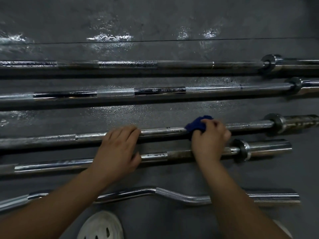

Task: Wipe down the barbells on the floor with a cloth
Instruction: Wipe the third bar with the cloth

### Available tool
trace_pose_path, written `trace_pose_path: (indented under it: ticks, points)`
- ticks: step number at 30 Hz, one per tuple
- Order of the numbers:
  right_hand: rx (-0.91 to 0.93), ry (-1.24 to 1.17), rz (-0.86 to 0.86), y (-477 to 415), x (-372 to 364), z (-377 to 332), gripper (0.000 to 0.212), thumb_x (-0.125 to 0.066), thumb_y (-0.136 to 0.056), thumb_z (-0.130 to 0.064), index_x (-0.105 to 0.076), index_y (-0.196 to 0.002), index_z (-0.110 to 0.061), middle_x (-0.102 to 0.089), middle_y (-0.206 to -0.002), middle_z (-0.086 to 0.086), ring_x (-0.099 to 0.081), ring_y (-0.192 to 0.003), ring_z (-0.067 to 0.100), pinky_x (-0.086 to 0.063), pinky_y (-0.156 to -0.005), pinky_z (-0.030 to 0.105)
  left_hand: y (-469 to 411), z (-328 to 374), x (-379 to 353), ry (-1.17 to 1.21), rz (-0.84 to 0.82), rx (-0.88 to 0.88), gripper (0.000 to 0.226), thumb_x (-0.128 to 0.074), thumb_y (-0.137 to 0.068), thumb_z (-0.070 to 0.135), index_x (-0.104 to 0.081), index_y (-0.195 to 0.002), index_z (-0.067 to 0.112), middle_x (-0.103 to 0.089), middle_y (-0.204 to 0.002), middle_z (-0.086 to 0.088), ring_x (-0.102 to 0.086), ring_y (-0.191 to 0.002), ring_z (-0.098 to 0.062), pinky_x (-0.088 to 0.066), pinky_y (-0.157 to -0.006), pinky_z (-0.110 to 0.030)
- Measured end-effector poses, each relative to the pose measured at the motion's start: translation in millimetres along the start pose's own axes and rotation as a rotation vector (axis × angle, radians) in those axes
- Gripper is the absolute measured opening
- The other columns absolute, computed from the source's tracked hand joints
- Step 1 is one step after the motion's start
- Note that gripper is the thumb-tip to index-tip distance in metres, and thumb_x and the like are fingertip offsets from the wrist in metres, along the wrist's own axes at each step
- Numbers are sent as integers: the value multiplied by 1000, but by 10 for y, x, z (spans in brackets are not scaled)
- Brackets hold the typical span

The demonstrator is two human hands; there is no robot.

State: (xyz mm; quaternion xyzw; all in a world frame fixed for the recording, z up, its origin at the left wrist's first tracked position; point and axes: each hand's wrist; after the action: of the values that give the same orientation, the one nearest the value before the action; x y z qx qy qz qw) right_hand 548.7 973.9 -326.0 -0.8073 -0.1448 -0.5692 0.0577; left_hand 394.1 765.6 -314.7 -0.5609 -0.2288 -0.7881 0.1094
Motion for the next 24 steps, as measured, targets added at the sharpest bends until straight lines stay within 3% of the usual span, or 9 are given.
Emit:
trace_pose_path:
  ticks: [4,5,9,11,13,16,19,22,24]
  points:
    - [462,45,-210,159,-86,-160,46,-65,-73,-13,-66,-119,-18,-57,-117,9,-46,-105,32,-41,-93,36,-28,22,5,7,14,19,64,-45,-72,42,-57,-127,13,-57,-130,-7,-55,-114,-29,-40,-97,-43]
    - [498,44,-236,82,-59,-93,47,-65,-72,-12,-66,-119,-19,-57,-115,8,-48,-103,31,-43,-91,36,-30,19,7,7,19,14,63,-45,-72,42,-57,-127,13,-57,-130,-7,-55,-113,-29,-40,-97,-43]
    - [136,31,-75,-7,9,-15,33,-61,-79,-12,-69,-111,-15,-56,-115,10,-46,-107,35,-40,-88,34,-13,15,-11,3,44,-3,63,-46,-72,40,-57,-127,12,-57,-130,-7,-54,-113,-29,-40,-98,-43]
    - [179,-4,-182,141,-48,-247,33,-60,-77,-8,-70,-107,-18,-56,-111,8,-47,-104,31,-39,-87,33,-6,29,-8,5,43,-10,63,-45,-72,40,-57,-127,12,-57,-130,-8,-54,-113,-30,-42,-98,-44]
    - [256,-248,-361,284,-79,-485,34,-57,-73,1,-72,-97,-20,-59,-102,3,-51,-94,21,-42,-82,28,8,40,16,3,38,-9,63,-44,-72,41,-58,-125,11,-57,-129,-8,-56,-112,-31,-44,-98,-44]
    - [-104,-762,-447,319,150,-682,32,-52,-79,7,-64,-80,-23,-64,-83,2,-59,-79,18,-48,-69,26,46,37,101,-2,39,10,63,-44,-72,42,-57,-127,12,-56,-131,-7,-57,-113,-32,-45,-98,-45]
    - [-383,-1107,-378,394,459,-686,34,-47,-86,7,-57,-97,-23,-65,-94,4,-62,-84,21,-52,-66,31,117,6,286,-5,78,9,68,-44,-74,41,-55,-132,10,-54,-136,-11,-54,-119,-34,-46,-101,-49]
    - [-519,-1301,-384,513,748,-646,51,-45,-89,8,-50,-129,-25,-62,-114,6,-63,-99,26,-56,-81,39,269,19,561,-13,134,1,65,-52,-74,37,-55,-133,9,-54,-138,-11,-54,-120,-34,-46,-101,-49]
    - [-599,-1419,-406,633,925,-629,53,-42,-91,7,-49,-135,-21,-62,-115,11,-64,-95,29,-56,-76,38,438,42,744,-24,179,-23,64,-53,-74,36,-56,-132,10,-55,-136,-10,-56,-118,-33,-48,-98,-48]
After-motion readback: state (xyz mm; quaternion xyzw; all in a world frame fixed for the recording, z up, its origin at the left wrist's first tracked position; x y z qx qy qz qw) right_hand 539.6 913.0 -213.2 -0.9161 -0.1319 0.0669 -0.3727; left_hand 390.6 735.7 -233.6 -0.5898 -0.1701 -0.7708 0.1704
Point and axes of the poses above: each hand's wrist, its own y-axis away from the middle knuckle, its own x-axis out of the back of the hand, z = x × y
